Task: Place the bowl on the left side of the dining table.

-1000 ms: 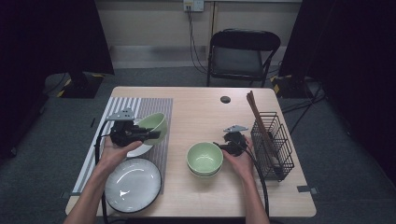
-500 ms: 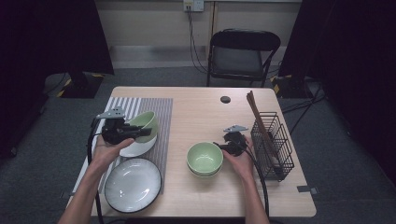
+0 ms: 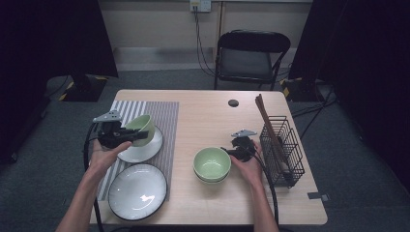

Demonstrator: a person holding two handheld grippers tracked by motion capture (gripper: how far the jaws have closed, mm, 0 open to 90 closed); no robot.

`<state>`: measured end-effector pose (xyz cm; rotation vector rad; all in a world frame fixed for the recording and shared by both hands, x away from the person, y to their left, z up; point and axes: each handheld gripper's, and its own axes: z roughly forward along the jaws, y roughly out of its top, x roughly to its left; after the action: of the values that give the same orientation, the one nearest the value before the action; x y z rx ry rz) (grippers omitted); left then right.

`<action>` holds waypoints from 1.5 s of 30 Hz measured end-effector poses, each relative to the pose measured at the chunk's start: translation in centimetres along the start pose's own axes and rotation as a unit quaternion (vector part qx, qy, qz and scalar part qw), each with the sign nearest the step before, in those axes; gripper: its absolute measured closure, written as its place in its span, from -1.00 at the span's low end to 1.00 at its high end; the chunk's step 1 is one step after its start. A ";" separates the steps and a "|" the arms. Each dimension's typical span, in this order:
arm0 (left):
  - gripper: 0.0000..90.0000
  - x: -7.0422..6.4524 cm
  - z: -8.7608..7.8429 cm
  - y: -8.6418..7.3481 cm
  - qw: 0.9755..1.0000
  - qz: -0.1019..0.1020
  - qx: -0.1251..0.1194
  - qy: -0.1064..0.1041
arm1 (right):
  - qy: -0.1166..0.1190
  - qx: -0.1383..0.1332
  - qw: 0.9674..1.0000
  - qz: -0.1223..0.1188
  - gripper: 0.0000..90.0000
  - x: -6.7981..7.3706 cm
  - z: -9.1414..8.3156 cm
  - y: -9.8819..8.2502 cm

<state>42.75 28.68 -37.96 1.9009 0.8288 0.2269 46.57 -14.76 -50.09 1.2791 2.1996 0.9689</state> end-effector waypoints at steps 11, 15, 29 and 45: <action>0.84 1.7 0.0 -1.0 0.999 -0.019 0.008 0.028 | 0.000 0.000 1.000 0.000 -0.59 0.0 0.0 0.0; 0.84 2.1 0.0 -1.4 0.999 -0.027 0.005 0.031 | 0.000 0.000 1.000 0.000 -0.59 0.0 0.0 0.0; 0.84 3.2 0.9 -2.9 0.997 -0.039 0.027 0.059 | 0.000 0.000 1.000 0.000 -0.59 0.0 0.0 0.0; 0.84 3.5 2.2 -4.1 0.995 -0.043 0.032 0.084 | 0.001 0.000 1.000 0.000 -0.59 0.0 0.0 0.0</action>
<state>44.65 30.31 -43.18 1.9195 1.0393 0.3131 46.56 -14.76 -50.08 1.2782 2.2012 0.9688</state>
